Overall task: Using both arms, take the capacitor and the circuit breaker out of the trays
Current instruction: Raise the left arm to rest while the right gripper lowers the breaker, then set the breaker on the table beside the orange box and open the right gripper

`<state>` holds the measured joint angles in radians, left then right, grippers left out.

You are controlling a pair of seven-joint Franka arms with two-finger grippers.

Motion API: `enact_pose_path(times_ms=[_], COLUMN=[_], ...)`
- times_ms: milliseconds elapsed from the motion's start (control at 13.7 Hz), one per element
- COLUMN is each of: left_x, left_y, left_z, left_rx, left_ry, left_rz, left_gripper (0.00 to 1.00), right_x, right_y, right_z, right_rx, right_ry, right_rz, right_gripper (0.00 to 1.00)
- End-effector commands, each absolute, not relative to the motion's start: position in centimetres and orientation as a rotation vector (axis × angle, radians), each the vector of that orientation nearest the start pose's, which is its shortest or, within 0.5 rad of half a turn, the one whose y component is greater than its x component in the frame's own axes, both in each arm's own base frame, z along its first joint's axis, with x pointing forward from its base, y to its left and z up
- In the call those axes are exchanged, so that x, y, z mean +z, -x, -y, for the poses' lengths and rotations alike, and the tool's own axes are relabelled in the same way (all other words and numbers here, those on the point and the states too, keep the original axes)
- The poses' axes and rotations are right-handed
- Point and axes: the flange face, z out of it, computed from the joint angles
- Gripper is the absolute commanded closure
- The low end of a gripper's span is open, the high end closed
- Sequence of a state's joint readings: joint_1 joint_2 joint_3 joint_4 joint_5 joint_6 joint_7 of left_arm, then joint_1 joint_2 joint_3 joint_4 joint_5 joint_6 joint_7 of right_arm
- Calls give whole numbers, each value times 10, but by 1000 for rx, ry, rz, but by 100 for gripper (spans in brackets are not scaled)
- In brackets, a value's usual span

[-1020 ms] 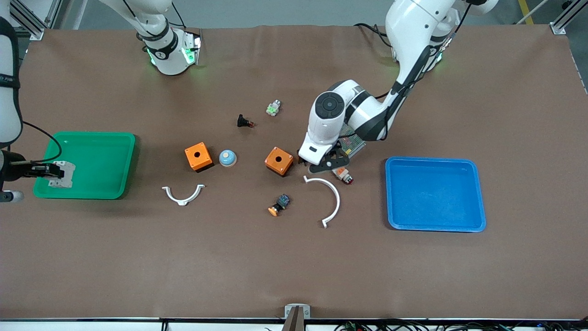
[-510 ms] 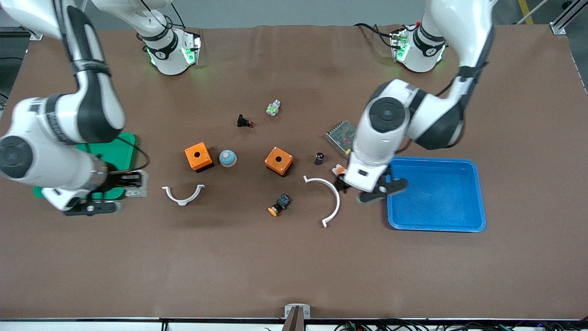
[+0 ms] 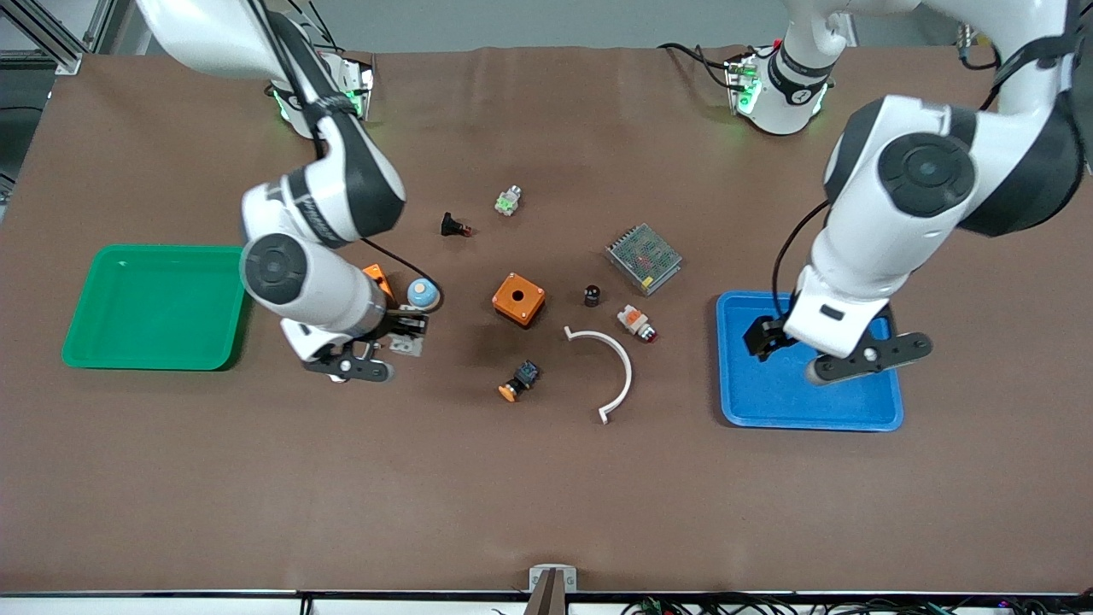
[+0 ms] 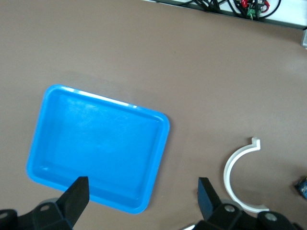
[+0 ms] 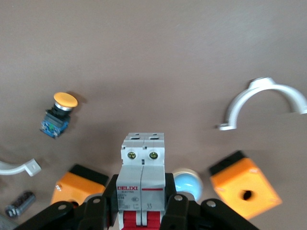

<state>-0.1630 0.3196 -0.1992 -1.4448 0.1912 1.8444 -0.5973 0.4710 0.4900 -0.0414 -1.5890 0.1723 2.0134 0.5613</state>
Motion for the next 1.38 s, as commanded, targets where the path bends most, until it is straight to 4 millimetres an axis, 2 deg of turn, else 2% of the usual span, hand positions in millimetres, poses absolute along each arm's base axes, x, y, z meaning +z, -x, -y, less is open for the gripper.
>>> enact_pose_path(times_ms=[0,219,437,510,656,1093,1311], left_x=[547,578,604,610,618,621,628], left_y=[-626,-610,-592,-585,-567,-523,-516], left_z=[180,162,127,111,94,91,90], left_rx=[-197,-179,-115,-81,-31,16,-2], left_ry=[3054,3057,3072,3077,3136,3153,3151], left_rz=[251,161,21,-3,-29,-11,-21], left_gripper=[0,0,0,0,0,0,0], right_x=[307,271,264,258,256,248,246], right_y=[-597,-593,-594,-594,-594,-603,-603], right_z=[-327,-335,-329,-325,-324,-308,-308], right_rx=[177,206,200,186,168,173,174], right_ry=[3026,3053,3055,3052,3052,3056,3055], right_rz=[-372,-356,-352,-359,-330,-244,-248], right_gripper=[92,92,92,92,92,92,89])
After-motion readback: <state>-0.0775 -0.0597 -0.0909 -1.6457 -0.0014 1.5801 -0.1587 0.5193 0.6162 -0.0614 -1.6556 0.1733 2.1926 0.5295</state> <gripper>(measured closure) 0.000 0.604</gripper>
